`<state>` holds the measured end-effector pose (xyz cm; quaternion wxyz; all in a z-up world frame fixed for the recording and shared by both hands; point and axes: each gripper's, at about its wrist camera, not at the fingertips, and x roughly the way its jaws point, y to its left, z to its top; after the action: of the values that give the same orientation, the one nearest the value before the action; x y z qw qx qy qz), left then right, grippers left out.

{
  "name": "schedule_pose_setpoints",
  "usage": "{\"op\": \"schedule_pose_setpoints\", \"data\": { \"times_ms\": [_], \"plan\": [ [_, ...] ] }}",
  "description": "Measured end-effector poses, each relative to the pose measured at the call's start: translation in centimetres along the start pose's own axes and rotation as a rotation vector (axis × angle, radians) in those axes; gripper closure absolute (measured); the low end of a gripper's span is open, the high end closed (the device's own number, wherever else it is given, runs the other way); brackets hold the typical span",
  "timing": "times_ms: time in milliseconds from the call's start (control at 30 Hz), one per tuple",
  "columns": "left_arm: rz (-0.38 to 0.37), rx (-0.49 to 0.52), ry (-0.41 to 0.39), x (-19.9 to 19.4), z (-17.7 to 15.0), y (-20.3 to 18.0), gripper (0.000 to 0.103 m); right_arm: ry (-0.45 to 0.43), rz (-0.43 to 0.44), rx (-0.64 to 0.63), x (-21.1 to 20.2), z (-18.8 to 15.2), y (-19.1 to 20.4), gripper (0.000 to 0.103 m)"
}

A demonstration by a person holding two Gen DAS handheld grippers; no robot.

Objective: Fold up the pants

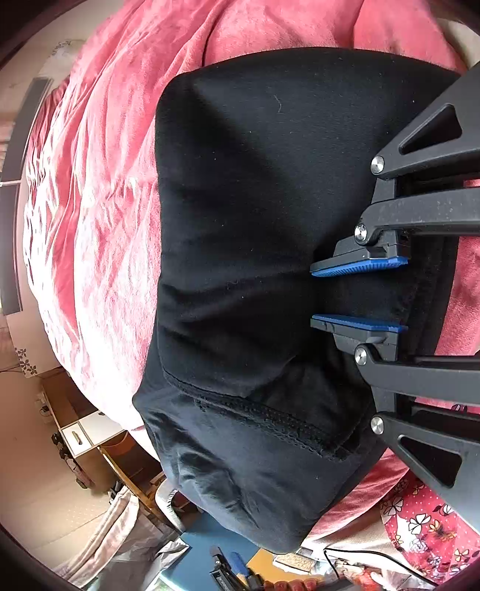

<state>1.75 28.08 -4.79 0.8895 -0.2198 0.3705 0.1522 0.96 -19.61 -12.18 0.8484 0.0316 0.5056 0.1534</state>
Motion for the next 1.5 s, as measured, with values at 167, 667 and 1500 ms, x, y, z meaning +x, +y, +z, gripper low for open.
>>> {"op": "schedule_pose_setpoints", "data": {
  "times_ms": [167,667,1500],
  "plan": [
    [-0.086,-0.193,0.178,2.1,-0.2,4.9,0.029,0.004,0.013,0.015,-0.1,0.1,-0.4,0.081],
    [-0.209,-0.139,0.369,5.0,-1.8,5.8,0.069,0.007,0.022,0.022,-0.1,0.1,-1.0,0.081],
    [-0.609,0.098,0.03,-9.4,4.9,-8.3,0.084,0.026,0.048,0.054,0.0,0.4,-1.7,0.081]
  ]
}}
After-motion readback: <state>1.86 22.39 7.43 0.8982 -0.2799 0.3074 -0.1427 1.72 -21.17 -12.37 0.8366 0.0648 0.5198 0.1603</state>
